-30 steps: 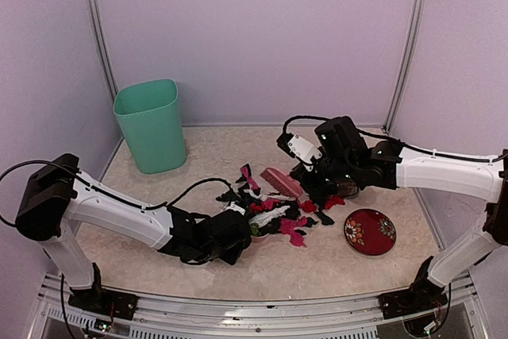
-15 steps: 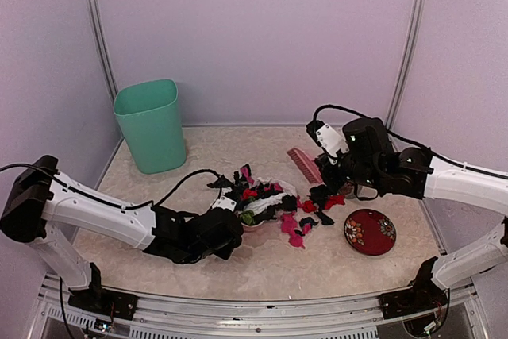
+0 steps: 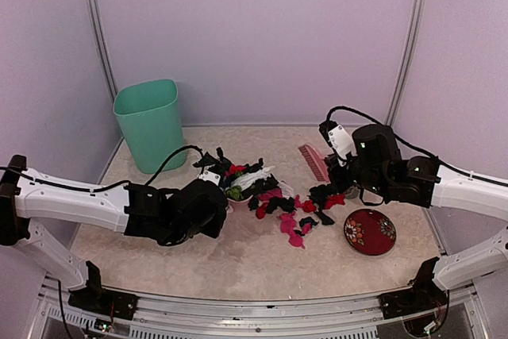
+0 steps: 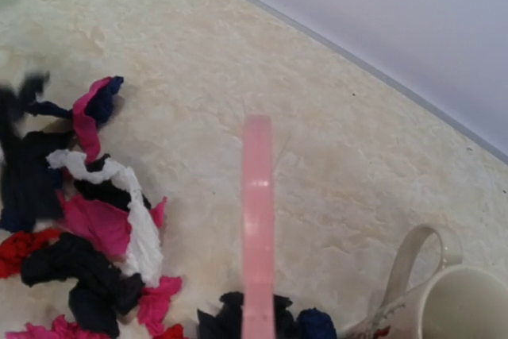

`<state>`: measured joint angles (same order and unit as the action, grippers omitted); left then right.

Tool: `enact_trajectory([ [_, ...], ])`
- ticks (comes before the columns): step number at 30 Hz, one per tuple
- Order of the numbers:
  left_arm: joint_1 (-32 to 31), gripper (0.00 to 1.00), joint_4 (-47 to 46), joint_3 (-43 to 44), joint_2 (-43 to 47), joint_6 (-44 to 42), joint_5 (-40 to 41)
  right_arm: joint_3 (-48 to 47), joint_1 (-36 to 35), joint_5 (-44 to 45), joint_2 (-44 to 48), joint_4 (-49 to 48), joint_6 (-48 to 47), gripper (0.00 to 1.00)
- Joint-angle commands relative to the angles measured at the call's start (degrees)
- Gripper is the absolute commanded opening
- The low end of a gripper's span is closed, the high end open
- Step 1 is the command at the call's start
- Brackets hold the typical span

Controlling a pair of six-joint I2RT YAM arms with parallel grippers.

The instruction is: Sweep away the paper scraps from the table

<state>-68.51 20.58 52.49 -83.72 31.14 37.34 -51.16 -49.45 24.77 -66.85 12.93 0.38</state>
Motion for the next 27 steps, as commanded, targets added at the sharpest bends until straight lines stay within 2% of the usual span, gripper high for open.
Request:
enact_trajectory([
  [1,3.3,0.0,4.6,4.4,4.5,-1.8,0.4,0.9,0.6,0.3,0.5,-3.1,1.3,0.0],
  [15,15.2,0.0,13.1,15.3,14.0,-7.7,-6.5,1.6,0.9,-1.1,-0.1,-4.1,1.6,0.0],
  [23,26.1,0.0,14.0,22.5,14.6,-12.0,-13.5,1.9,1.0,-2.7,-0.9,-5.0,2.4,0.0],
  [27,33.3,0.0,13.7,25.0,13.8,-13.4,-20.9,1.8,0.9,-3.1,-1.2,-5.2,2.5,0.0],
])
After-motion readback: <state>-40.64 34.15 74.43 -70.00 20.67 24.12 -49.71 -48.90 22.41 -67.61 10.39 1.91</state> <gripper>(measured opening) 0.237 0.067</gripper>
